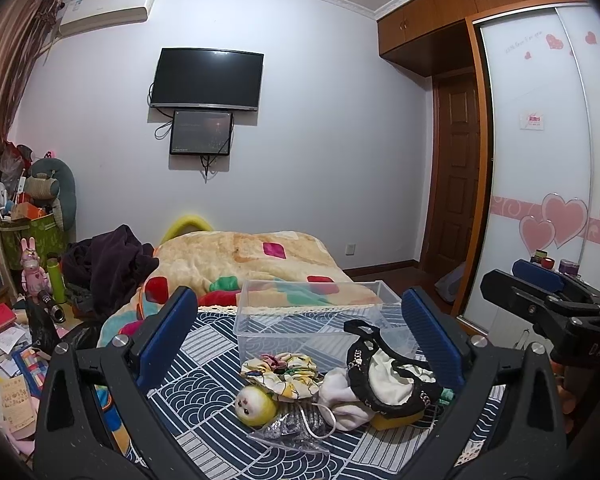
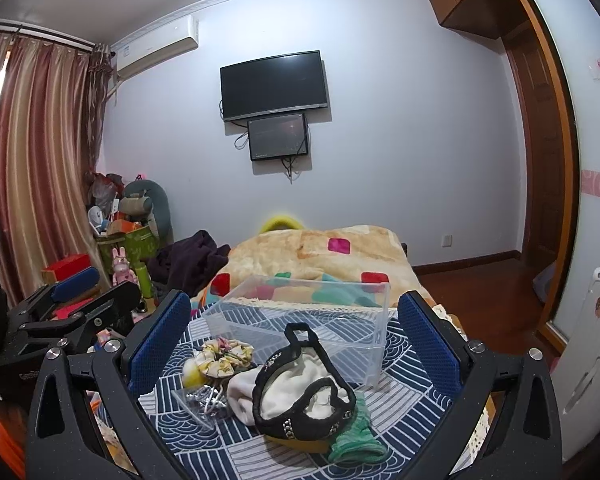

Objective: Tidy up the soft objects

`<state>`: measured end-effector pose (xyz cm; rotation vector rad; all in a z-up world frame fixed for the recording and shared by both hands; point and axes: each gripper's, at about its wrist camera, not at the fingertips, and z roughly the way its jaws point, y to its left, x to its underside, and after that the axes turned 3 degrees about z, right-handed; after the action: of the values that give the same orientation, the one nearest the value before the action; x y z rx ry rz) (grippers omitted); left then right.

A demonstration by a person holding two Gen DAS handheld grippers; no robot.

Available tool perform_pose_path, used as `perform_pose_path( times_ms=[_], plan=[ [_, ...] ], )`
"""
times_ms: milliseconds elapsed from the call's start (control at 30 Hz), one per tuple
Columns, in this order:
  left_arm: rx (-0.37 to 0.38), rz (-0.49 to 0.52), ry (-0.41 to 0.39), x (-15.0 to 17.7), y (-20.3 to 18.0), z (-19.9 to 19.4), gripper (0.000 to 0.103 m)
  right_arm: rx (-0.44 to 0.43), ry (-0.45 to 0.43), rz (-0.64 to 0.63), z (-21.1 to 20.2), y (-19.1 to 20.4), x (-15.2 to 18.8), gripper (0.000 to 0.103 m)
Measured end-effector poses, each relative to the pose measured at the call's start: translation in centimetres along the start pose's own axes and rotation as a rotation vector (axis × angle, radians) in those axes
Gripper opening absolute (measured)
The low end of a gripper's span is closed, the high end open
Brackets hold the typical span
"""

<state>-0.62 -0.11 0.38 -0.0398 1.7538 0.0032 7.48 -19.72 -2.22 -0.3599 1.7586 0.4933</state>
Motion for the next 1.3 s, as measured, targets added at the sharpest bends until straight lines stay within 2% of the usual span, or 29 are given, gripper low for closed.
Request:
perform_pose_path(
  times_ms=[633, 867, 1033, 1167, 1300],
  plan=[
    [0.012, 0.005, -0.008, 0.1, -0.2, -0.1, 0.103, -0.001, -0.003, 0.012, 0.0, -0.2, -0.1, 0.103],
    [0.046, -0.002, 0.026, 0.6, 0.0, 0.4, 0.103, 0.005, 0.002, 0.017, 0.2, -0.5, 0.0, 0.103],
    [0.047, 0.025, 0.105, 2.2, 0.0, 1.7, 0.103, -0.017, 0.044, 0.021, 1.0, -1.0, 0.6, 0.103],
    [0.073, 0.015, 0.197, 3.9, 0.9, 3.6, 0.102, -0.021, 0.125, 0.029, 2.4, -1.5, 1.6, 0.103],
    [0.096, -0.022, 0.288, 5.2, 1.6, 5.9, 0.082, -0.021, 0.216, 0.06, 4.4, -2.4, 3.0, 0.103]
  ],
)
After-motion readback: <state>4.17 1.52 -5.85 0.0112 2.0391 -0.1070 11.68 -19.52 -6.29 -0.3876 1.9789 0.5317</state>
